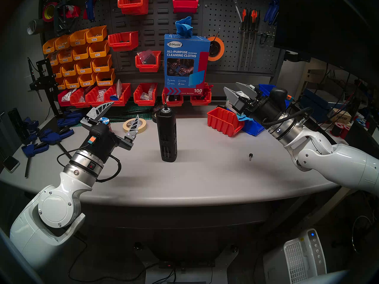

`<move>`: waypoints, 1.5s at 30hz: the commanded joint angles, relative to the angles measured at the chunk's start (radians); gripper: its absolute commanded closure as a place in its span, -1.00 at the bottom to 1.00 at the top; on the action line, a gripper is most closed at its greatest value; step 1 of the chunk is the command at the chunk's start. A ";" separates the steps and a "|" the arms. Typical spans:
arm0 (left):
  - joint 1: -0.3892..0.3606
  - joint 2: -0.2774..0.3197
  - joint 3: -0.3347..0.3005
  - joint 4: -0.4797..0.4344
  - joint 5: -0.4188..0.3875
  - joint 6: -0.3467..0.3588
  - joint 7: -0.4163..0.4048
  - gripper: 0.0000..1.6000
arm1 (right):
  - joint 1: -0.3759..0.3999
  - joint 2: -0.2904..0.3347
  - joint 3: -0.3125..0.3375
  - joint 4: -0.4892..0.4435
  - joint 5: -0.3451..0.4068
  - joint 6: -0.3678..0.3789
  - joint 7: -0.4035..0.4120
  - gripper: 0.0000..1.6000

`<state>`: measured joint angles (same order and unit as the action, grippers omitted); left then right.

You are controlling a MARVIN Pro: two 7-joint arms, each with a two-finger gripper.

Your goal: Pick a screwdriver bit and insert it into the screwdriver

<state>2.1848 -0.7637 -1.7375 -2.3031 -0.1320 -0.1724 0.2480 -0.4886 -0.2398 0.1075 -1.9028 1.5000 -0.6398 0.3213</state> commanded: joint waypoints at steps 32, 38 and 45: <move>0.013 0.001 -0.031 -0.021 0.011 0.026 0.007 -1.00 | 0.026 -0.037 0.002 0.042 0.036 0.009 0.056 -1.00; 0.012 -0.001 -0.030 -0.021 0.012 0.026 0.005 -1.00 | 0.027 -0.037 0.002 0.043 0.036 0.009 0.057 -1.00; 0.012 -0.003 -0.030 -0.021 0.013 0.027 0.004 -1.00 | 0.027 -0.037 0.002 0.043 0.037 0.009 0.058 -1.00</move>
<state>2.2142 -0.7694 -1.7565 -2.3029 -0.1181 -0.1397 0.2496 -0.4900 -0.2806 0.0842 -1.8553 1.5408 -0.6273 0.3835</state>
